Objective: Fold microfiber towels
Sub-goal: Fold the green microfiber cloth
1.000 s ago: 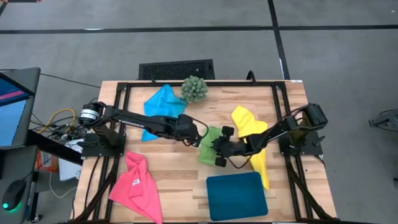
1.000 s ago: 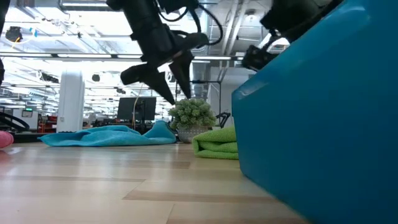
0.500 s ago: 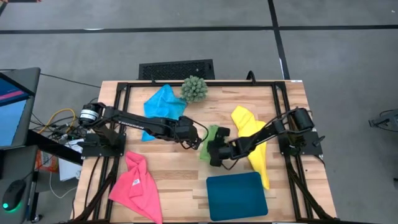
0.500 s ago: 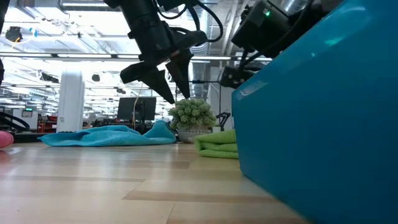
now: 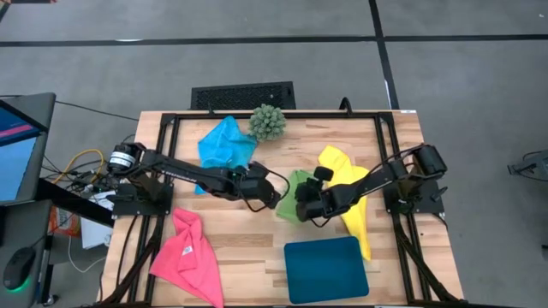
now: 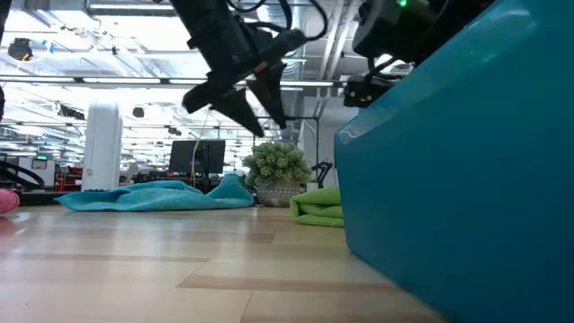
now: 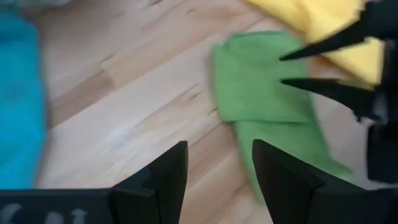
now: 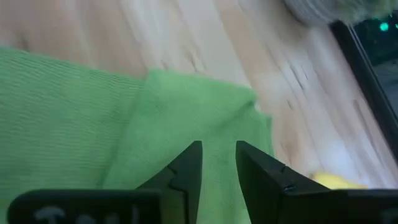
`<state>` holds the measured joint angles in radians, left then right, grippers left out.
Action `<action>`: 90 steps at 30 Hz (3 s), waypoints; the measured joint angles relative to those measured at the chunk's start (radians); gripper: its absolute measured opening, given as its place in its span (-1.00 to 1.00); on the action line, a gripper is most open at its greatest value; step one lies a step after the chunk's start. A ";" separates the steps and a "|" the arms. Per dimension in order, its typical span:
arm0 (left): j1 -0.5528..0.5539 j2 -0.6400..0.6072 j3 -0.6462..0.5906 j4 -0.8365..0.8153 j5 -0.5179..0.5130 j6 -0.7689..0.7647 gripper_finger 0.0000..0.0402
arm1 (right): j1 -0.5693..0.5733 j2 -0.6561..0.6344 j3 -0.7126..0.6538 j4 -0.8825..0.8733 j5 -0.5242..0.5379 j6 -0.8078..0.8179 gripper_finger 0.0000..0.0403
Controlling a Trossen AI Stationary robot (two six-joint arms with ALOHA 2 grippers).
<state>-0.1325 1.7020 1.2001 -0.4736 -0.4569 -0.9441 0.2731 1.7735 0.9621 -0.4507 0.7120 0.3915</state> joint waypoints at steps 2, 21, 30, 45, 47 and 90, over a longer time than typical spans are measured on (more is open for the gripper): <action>-0.008 0.000 -0.031 0.108 0.045 0.052 -0.14 | 0.025 -0.036 -0.002 -0.062 -0.001 0.031 -0.39; 0.000 0.012 -0.316 0.671 0.145 0.070 -0.14 | 0.122 -0.049 -0.147 0.450 -0.232 -0.039 -0.39; 0.000 0.114 -0.313 0.739 0.245 0.059 -0.14 | 0.111 -0.013 -0.144 0.485 -0.322 -0.039 -0.39; 0.000 0.191 -0.266 0.841 0.328 0.043 -0.14 | 0.086 0.015 -0.150 0.423 -0.487 -0.098 -0.39; -0.004 0.191 -0.246 0.840 0.331 0.064 -0.14 | 0.086 0.014 -0.150 0.427 -0.478 -0.112 -0.39; -0.008 0.199 -0.203 0.622 0.197 0.190 -0.40 | -0.069 -0.054 -0.145 0.433 -0.322 -0.213 -0.39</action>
<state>-0.1406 1.9011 0.9970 0.1480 -0.2596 -0.7537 0.2036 1.7197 0.8169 -0.0177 0.3903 0.1786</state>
